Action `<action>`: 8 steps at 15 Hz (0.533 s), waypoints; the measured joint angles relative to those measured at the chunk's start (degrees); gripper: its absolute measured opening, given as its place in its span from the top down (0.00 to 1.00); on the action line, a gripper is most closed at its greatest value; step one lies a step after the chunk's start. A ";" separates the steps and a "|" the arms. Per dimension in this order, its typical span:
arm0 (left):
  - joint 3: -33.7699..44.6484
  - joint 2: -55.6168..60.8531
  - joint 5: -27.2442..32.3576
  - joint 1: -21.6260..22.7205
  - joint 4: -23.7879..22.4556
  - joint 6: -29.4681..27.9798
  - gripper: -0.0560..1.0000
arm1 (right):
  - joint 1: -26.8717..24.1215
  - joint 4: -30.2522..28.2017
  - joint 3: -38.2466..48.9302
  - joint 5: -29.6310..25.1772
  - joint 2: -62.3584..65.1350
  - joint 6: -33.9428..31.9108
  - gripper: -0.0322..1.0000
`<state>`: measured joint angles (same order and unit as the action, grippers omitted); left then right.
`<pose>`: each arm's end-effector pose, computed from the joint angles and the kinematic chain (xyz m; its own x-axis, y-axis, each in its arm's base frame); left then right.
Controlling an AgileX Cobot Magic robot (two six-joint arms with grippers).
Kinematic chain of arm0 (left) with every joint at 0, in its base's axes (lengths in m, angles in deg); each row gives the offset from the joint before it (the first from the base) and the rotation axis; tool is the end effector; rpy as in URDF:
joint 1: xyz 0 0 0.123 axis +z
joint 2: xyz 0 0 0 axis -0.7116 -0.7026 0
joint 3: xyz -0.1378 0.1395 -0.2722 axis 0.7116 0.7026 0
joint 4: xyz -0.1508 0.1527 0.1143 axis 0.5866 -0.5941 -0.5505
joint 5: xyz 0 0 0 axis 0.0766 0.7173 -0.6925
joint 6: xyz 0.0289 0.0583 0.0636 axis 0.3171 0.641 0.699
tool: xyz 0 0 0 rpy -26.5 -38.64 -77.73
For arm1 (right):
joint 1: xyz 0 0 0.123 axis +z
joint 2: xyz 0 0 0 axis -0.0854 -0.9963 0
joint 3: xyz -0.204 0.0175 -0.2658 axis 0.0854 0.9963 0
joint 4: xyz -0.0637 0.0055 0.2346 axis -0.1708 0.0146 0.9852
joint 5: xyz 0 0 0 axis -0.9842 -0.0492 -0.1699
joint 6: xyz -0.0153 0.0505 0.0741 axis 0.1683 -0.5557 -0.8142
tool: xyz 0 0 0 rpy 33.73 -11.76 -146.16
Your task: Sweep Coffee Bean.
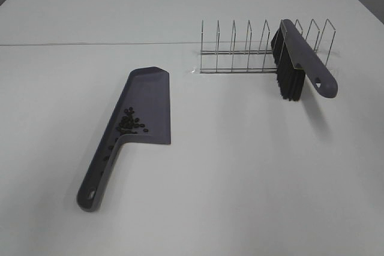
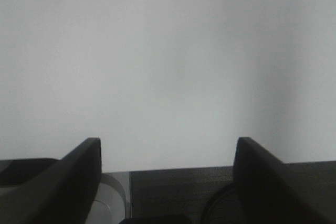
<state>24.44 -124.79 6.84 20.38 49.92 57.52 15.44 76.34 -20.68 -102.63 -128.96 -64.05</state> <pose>0.1586 -0.0646 0.3695 -0.8851 0.1314 -0.4466 0.1620 0.9863 -0.0310 0.1822 0.0249 0.3479 -0.9751 -0.0138 -0.2213 -0.0004 0.9982 -0.0602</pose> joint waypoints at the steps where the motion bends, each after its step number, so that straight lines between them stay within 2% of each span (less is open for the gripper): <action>1: 2.81 3.72 1.09 0.00 0.97 0.00 0.40 | 0.00 0.00 3.55 0.06 3.90 0.00 0.31; 5: 10.77 19.82 5.21 0.00 3.09 0.34 0.40 | 0.00 0.00 15.36 0.29 16.90 0.06 0.31; 8: 16.44 34.95 8.02 0.00 3.09 1.89 0.40 | 0.00 0.00 23.09 1.26 29.34 2.58 0.31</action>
<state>40.88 -89.84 14.86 20.38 53.01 59.41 15.44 76.34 2.41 -101.37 -99.62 -61.47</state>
